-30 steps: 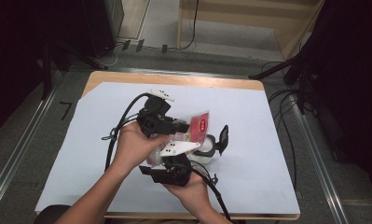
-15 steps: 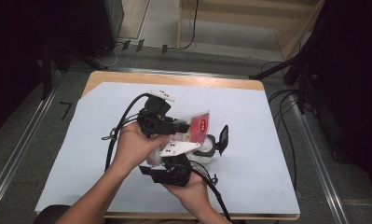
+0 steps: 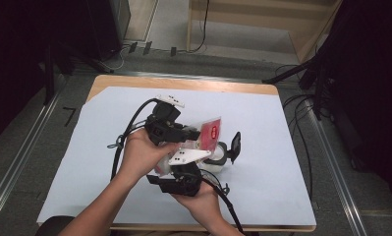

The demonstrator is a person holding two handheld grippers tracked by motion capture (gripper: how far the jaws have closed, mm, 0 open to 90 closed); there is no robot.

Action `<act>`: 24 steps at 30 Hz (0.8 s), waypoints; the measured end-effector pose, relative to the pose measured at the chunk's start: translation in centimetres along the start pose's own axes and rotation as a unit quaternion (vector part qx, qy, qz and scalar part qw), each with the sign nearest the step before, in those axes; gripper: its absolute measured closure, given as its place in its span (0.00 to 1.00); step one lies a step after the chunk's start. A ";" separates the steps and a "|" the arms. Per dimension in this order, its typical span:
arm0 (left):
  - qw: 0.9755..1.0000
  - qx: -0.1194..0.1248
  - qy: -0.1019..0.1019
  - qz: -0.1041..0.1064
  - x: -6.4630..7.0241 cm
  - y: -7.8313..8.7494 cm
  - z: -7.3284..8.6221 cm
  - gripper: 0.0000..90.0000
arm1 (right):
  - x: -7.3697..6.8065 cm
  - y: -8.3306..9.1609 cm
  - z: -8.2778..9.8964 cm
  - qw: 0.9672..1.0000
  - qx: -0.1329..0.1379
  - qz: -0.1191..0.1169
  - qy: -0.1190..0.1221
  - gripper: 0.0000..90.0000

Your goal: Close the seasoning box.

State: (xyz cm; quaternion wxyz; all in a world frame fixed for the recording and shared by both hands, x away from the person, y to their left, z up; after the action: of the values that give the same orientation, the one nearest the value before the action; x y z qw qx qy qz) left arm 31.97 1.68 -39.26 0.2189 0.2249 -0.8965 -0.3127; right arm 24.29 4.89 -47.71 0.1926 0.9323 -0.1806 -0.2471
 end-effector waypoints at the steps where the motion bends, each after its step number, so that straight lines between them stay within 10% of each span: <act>1: 1.000 0.000 0.000 0.000 0.0 0.0 0.0 0.85 | 0.0 0.0 0.0 1.000 0.000 0.000 0.000 0.70; 24: 1.000 -0.001 -0.001 0.000 0.0 0.0 0.0 0.85 | 0.0 0.0 0.0 1.000 0.001 0.000 0.001 0.70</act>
State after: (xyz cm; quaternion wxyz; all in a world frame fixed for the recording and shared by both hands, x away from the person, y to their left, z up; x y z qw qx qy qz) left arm 31.96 1.70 -39.29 0.2180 0.2247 -0.8964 -0.3138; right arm 24.29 4.91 -47.72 0.1920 0.9327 -0.1803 -0.2465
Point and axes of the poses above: each handheld gripper's, and its own axes: y roughly backward along the jaws, z roughly out of its underside, x roughly to its right, the point moved 9 cm from there along -y, roughly forward along the jaws, and after that the axes turned 5 degrees about -y, right-handed, at the moved point
